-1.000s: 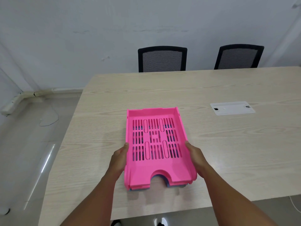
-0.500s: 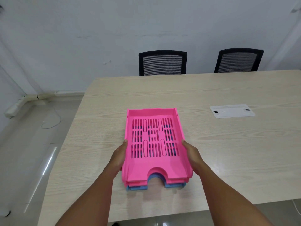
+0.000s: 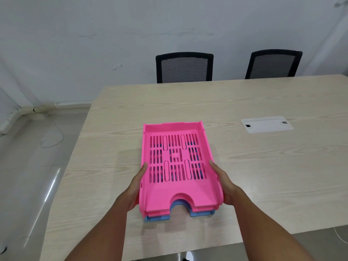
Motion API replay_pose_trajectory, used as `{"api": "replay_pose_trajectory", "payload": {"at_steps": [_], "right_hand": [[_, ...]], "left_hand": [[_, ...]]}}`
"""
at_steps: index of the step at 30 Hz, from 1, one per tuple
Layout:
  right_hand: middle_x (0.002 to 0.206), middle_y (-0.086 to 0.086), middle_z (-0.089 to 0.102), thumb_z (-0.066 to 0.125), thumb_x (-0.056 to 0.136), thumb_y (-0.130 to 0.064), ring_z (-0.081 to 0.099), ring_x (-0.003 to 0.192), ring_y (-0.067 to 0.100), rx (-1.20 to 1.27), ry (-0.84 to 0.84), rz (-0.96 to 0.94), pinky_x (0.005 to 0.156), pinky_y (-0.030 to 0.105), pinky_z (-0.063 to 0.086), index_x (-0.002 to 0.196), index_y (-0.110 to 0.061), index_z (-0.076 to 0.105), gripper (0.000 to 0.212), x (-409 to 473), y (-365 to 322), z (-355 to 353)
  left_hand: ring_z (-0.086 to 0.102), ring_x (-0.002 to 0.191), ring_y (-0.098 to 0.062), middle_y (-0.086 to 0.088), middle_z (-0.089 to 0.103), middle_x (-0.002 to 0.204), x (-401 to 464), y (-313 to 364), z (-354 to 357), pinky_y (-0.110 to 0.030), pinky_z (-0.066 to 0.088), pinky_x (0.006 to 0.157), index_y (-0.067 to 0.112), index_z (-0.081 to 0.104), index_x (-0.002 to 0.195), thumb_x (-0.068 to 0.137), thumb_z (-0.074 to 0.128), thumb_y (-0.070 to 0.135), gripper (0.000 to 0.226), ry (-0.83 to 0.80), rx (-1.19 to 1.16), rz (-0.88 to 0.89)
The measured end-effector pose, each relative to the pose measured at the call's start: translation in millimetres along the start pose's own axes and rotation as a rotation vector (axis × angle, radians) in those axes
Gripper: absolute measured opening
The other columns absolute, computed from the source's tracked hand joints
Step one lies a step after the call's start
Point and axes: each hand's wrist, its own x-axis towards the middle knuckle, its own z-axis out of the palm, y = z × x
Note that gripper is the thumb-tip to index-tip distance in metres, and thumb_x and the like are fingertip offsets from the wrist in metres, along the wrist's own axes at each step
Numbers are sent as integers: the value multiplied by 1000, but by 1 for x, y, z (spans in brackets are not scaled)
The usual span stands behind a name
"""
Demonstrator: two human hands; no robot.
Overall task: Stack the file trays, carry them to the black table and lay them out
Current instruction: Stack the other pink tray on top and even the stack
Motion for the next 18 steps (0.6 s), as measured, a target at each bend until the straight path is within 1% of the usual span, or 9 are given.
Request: {"api": "replay_pose_trajectory", "payload": {"at_steps": [1,3,7,9,11,13,15,18], "right_hand": [[128,24,65,45,92,-68,62,112,43,17,-14,7,108,60,43,134,-7,61,75,1,2,-2],[134,25,62,48,88,-72,59,118,45,32,-30,13,110,62,40,135,-9,60,80,4,2,-4],[135,26,61,54,85,-71,58,123,49,-33,-38,-29,111,65,38,135,-11,60,79,14,1,-10],[135,28,61,52,87,-69,60,118,46,-23,-42,-38,111,65,38,135,-9,61,77,20,-2,-11],[134,27,61,48,90,-68,62,114,44,-13,-63,-33,108,61,43,135,-8,60,76,23,-7,-10],[129,26,64,44,92,-67,65,108,41,-7,-79,-38,101,56,50,136,-6,59,76,25,-12,-7],[120,23,69,43,93,-66,69,99,38,17,-73,-35,92,49,56,135,-5,60,76,27,-15,-6],[111,21,71,48,91,-63,71,90,36,47,-70,-39,84,45,59,135,-2,58,76,30,-15,-5]], "left_hand": [[70,112,-36,-13,75,121,1,0,-1,-61,42,110,23,66,128,95,32,68,65,-16,-4,-4],[69,114,-36,-12,75,121,5,-1,-5,-61,41,110,24,65,129,93,33,70,67,-24,-3,-18],[69,114,-35,-12,75,120,16,1,-10,-61,41,111,25,67,126,91,36,71,65,-25,-9,-8],[71,111,-34,-11,76,118,20,5,-11,-60,43,109,27,66,127,92,37,70,62,-1,14,1],[71,111,-33,-9,75,122,25,9,-14,-60,45,107,30,61,132,89,43,72,63,12,37,9],[68,117,-34,-8,71,129,29,11,-17,-63,42,108,34,58,135,74,57,82,77,47,52,28],[65,121,-35,-7,71,129,34,10,-18,-65,39,109,36,59,134,64,64,86,87,62,51,48],[66,119,-34,-5,74,123,32,9,-14,-64,38,111,35,61,134,65,65,83,84,83,56,68]]}}
